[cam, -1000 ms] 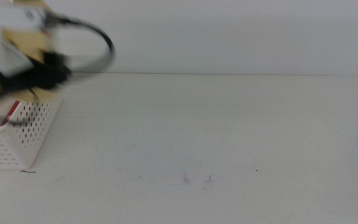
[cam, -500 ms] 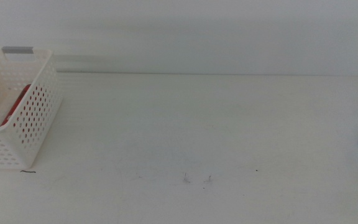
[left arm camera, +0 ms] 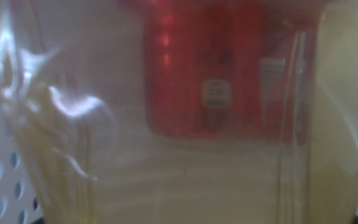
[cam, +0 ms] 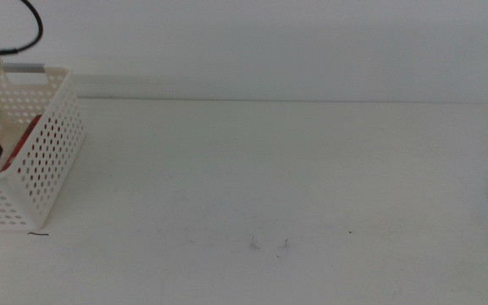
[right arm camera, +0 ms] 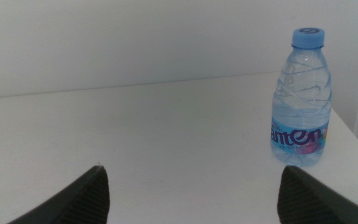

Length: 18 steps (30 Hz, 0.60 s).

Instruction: Use arms to grab the bottles and put them into the dustbin to the left of the table.

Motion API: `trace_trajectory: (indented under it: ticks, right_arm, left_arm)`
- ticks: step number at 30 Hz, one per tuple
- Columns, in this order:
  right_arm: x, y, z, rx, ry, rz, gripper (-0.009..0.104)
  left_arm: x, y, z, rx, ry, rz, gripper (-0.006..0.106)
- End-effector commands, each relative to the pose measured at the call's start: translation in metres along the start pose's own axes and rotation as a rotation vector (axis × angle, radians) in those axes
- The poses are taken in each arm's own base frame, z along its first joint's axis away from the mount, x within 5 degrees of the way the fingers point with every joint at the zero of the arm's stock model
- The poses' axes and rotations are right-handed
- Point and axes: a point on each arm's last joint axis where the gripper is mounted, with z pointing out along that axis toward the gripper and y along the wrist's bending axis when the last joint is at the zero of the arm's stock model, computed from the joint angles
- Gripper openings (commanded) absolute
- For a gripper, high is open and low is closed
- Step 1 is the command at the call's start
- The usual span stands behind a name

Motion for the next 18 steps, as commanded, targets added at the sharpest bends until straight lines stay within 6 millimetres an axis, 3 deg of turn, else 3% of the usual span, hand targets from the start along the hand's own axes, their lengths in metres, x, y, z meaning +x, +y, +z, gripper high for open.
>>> trace_trajectory:
  ticks: [1,7,12,18]
  right_arm:
    - [0.000,0.000,0.000,0.004,-0.008,-0.014,0.093]
    - [0.000,0.000,0.000,0.004,-0.008,-0.014,0.093]
    - [0.000,0.000,0.000,0.004,-0.008,-0.014,0.093]
    - [0.000,0.000,0.000,0.004,-0.008,-0.014,0.093]
  left_arm:
    - [-0.007,0.001,-0.002,0.001,-0.048,-0.005,0.008]
    - [-0.011,0.007,0.020,0.015,-0.036,-0.028,0.048]
    - [-0.012,0.004,0.014,0.023,-0.054,-0.015,0.091]
    - [-0.007,-0.026,-0.027,-0.022,-0.072,0.026,0.094]
